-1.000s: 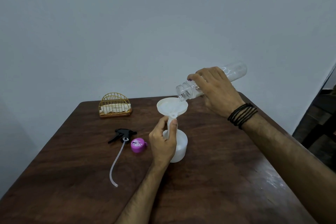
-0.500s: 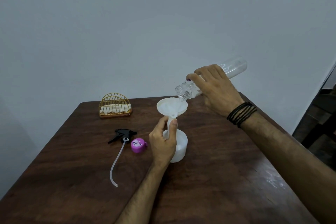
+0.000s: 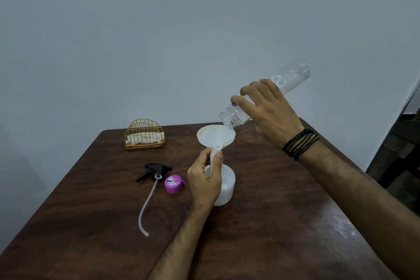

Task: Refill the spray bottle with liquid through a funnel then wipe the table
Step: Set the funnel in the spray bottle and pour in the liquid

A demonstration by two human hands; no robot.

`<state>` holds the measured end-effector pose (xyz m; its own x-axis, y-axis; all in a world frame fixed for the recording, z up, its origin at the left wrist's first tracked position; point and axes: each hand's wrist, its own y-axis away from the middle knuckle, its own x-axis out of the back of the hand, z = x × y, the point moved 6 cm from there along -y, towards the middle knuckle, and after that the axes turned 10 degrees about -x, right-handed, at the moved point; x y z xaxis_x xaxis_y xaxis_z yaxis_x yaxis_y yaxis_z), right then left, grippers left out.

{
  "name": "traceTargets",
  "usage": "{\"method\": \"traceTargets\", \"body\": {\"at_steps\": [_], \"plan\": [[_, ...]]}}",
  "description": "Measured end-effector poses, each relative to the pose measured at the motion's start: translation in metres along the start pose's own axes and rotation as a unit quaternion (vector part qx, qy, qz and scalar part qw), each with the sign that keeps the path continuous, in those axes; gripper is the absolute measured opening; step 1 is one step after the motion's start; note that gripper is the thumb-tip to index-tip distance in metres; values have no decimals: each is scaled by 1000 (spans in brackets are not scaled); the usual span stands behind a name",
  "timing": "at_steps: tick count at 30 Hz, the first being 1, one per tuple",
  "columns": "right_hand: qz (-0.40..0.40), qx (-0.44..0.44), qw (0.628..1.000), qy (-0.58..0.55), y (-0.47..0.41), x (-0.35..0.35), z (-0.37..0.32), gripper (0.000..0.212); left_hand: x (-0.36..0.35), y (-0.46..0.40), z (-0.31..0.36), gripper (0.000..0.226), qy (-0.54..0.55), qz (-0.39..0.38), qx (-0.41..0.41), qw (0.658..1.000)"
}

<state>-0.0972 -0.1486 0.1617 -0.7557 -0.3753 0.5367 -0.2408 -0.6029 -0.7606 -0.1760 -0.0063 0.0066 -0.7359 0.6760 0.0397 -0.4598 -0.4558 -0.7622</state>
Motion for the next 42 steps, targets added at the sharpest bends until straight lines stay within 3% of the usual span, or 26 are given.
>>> {"method": "traceTargets", "body": {"at_steps": [8,13,21,25,29,33,36,42], "plan": [[49,12,999,0,2,3,-5,53,0,0,1,35,3,-3,3,1000],[-27,-35,997,-69,1,-6,-2,60,-1,0,1,33,0,-1,-5,1000],[-123,-82,961,-232,17,-26,2,59,1,0,1,30,1,2,-8,1000],[-187,-170,901,-353,25,-31,2,55,0,0,0,29,4,-1,-1,1000],[-238,-285,769,-520,42,-45,6,51,1,0,1,35,3,-1,-5,1000],[-215,-402,681,-573,69,-66,18,59,0,0,-1,38,2,-1,0,1000],[-196,-465,664,-552,93,-81,24,67,0,1,-2,40,-5,-2,3,1000],[-163,-493,671,-529,108,-86,26,68,0,1,-2,42,3,-1,0,1000]]}}
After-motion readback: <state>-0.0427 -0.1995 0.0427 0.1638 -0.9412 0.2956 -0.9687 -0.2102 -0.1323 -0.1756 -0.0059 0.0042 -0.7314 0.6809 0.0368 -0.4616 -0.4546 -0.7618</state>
